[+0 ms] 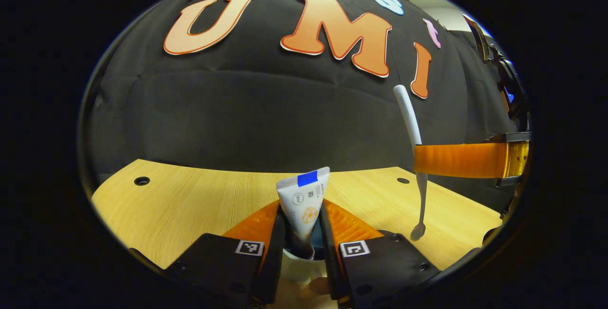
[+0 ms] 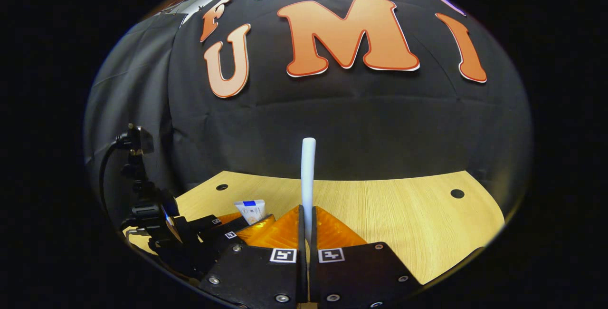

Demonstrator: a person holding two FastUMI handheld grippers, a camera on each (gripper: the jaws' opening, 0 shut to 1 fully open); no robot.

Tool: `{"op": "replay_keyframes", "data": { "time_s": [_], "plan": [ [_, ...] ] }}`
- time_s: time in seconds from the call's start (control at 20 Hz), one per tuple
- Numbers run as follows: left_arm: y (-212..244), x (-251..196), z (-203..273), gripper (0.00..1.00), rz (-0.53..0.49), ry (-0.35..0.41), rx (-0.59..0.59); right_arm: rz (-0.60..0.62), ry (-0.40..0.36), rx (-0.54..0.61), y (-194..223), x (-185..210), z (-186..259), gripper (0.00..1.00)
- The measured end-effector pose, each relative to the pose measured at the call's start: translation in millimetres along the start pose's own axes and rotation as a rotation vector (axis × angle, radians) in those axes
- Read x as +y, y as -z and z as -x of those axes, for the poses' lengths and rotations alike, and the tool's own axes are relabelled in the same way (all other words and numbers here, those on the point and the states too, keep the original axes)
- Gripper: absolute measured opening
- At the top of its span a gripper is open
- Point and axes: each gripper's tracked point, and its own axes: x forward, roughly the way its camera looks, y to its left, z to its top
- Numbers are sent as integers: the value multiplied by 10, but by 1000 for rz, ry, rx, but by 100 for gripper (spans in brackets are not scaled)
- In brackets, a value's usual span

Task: Put the toothbrush and toothpaste on the desktop into the cup, then pick up the cup and place it on the coaster on the desktop.

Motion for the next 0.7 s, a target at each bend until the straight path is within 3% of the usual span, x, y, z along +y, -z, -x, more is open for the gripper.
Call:
{"op": "replay_keyframes", "data": {
  "time_s": [0.1, 0.2, 0.4, 0.7],
  "plan": [
    [-78, -6, 25, 47, -13, 5, -24, -1, 3, -3, -4, -9, -4, 2],
    [-180, -21, 76, 55, -35, 7, -46, -2, -2, -21, -57, 13, -1, 2],
    [-563, 23, 252, 96, -66, -24, -130, 18, -12, -102, -238, 41, 0, 2],
    [-768, 199, 487, 99, -111, -85, -174, -34, -83, -228, -523, 202, -64, 2]
  ]
}}
